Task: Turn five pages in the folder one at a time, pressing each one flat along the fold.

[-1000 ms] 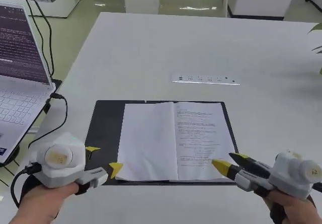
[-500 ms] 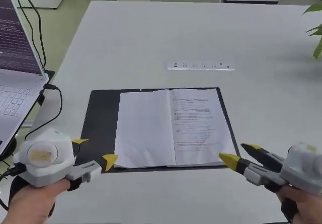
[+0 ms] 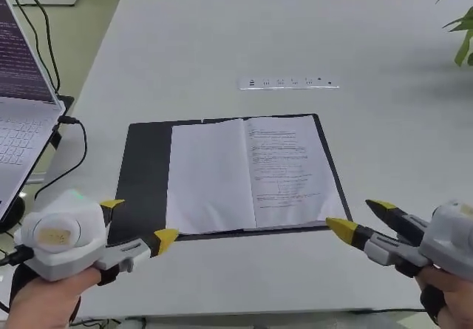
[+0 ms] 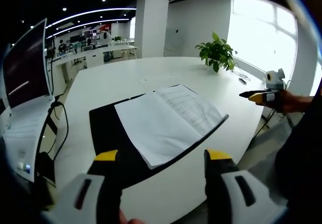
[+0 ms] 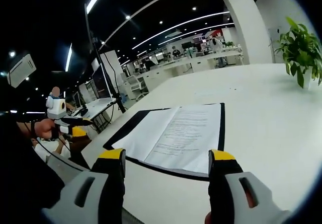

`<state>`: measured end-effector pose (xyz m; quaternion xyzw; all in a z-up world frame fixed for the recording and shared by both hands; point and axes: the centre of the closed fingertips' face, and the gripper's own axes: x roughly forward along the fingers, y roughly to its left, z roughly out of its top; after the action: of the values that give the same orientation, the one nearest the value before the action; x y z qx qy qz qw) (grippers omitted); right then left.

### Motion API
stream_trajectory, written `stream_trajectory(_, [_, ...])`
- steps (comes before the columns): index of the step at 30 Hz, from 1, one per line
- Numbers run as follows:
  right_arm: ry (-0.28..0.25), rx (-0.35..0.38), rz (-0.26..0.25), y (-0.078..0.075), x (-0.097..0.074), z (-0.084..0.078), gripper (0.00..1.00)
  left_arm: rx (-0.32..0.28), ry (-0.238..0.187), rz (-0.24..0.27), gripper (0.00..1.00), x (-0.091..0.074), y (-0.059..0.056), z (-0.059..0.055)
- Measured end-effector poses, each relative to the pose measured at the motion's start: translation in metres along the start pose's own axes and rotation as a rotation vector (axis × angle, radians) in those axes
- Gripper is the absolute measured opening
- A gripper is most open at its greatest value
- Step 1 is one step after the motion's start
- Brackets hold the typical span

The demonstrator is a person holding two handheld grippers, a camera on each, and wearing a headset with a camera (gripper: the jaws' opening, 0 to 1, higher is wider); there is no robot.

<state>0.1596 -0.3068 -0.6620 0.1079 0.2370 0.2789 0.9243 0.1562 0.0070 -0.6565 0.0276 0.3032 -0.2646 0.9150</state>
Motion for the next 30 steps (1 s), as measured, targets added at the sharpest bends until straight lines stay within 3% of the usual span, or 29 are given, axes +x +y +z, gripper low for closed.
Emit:
stream_trajectory(4, [0.012, 0.000, 0.004, 0.000, -0.001, -0.002, 0.68, 0.002, 0.007, -0.005, 0.67, 0.004, -0.001, -0.002])
stream_trajectory(15, [0.016, 0.029, -0.006, -0.009, -0.006, -0.004, 0.74, 0.039, 0.021, -0.024, 0.65, 0.018, -0.011, 0.007])
stream_trajectory(30, [0.020, 0.048, -0.020, -0.015, -0.016, -0.011, 0.74, 0.110, 0.043, -0.144, 0.64, 0.059, -0.056, 0.027])
